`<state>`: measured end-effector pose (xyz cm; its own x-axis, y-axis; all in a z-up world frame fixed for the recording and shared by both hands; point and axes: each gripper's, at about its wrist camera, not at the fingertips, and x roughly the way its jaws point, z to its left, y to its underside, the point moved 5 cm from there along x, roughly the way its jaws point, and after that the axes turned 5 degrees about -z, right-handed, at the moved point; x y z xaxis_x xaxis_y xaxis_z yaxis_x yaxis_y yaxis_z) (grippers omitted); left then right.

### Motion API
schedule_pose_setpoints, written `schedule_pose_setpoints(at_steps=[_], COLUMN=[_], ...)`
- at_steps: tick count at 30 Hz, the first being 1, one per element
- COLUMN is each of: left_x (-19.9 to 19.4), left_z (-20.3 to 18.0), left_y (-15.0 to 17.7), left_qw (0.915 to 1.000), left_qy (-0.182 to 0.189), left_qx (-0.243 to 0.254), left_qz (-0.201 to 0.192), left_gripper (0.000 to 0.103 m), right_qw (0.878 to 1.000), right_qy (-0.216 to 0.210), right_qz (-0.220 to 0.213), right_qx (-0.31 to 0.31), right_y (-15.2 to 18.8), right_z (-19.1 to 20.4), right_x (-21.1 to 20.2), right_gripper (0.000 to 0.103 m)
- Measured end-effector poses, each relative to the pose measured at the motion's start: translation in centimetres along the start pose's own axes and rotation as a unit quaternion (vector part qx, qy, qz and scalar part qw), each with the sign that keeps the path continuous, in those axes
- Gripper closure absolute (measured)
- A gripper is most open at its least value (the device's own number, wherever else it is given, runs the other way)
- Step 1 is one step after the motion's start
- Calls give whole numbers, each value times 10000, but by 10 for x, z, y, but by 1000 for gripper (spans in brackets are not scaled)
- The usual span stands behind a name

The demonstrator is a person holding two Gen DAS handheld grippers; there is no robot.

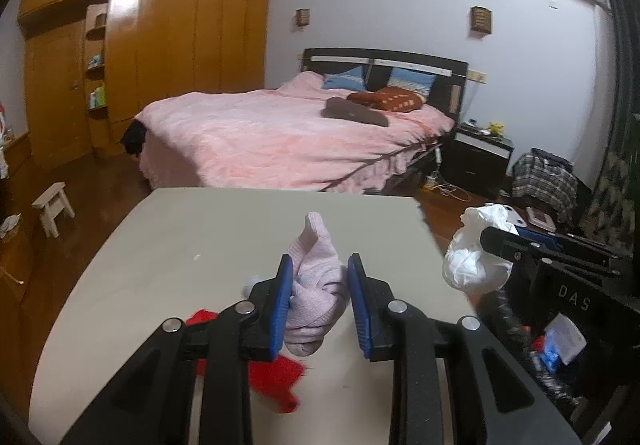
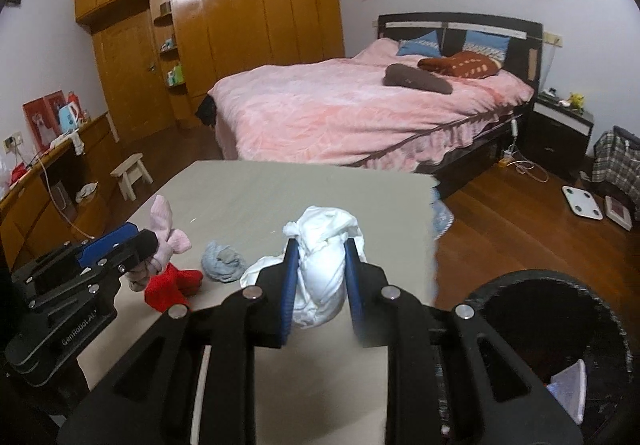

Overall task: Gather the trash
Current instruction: 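Grasp the white cloth with the right gripper while the left holds the pink sock, then carry the pink sock and white cloth over the bin and open both grippers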

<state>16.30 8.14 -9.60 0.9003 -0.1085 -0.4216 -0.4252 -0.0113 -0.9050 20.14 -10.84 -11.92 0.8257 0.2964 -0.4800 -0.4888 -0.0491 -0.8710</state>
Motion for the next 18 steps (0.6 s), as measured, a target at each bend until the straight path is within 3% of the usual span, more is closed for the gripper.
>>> schedule_pose_setpoints(at_steps=[18], left_x=[-5], left_z=[-103], left_y=[-9], left_qw=[9952], left_qy=[926], left_qx=[304], left_qz=[-59], left_gripper=[75], right_qw=[9963], right_qy=[762], right_qz=[-289], right_qx=[268], right_y=[2], right_z=[-88], right_x=[-68], right_gripper=[81])
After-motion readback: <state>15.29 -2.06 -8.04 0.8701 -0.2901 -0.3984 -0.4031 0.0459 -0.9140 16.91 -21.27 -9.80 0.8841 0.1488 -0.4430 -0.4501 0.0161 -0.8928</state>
